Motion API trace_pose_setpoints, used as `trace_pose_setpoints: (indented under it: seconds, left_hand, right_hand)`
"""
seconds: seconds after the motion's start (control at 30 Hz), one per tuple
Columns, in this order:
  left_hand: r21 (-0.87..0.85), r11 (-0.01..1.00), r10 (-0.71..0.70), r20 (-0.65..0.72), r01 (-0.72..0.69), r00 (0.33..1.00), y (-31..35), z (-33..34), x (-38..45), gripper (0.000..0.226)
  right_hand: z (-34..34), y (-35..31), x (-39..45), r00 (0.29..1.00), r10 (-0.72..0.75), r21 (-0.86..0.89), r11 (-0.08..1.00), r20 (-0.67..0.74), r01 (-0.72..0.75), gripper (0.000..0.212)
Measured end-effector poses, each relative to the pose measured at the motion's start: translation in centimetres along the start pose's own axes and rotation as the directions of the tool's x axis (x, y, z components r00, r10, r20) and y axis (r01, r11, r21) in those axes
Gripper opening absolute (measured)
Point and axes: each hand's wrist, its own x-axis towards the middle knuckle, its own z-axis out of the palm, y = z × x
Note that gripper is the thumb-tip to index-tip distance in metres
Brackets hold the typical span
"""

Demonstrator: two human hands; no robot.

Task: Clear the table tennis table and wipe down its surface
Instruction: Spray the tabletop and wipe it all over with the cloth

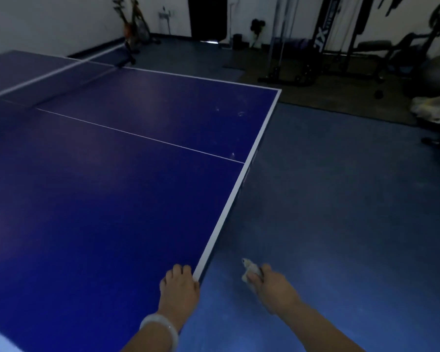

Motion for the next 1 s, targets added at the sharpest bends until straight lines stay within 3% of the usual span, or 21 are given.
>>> trace_pose_setpoints:
  seconds: [0.2,0.37,0.67,1.0]
  left_hand:
    - [-0.020,0.996,-0.089,-0.065,0.088,0.994,7.2,-0.7,2.0,0.027]
    - [-0.045,0.988,-0.154,-0.101,0.151,0.983,10.5,-1.7,5.9,0.024]
    - [-0.101,0.977,-0.197,-0.121,0.186,0.973,13.6,-4.7,19.8,0.031]
    - [-0.118,0.951,-0.300,-0.123,0.287,0.946,13.9,-10.1,33.1,0.034]
  right_hand:
    - [-10.1,3.3,5.0,0.981,-0.195,-0.017,0.981,0.002,0.195,0.038]
    - [-14.4,3.2,9.5,0.965,-0.260,-0.064,0.963,0.022,0.261,0.041]
    - [-20.8,-0.6,21.9,0.951,-0.302,-0.163,0.937,0.072,0.310,0.035]
    - [-27.1,-8.4,36.9,0.888,-0.440,-0.089,0.887,0.136,0.454,0.035]
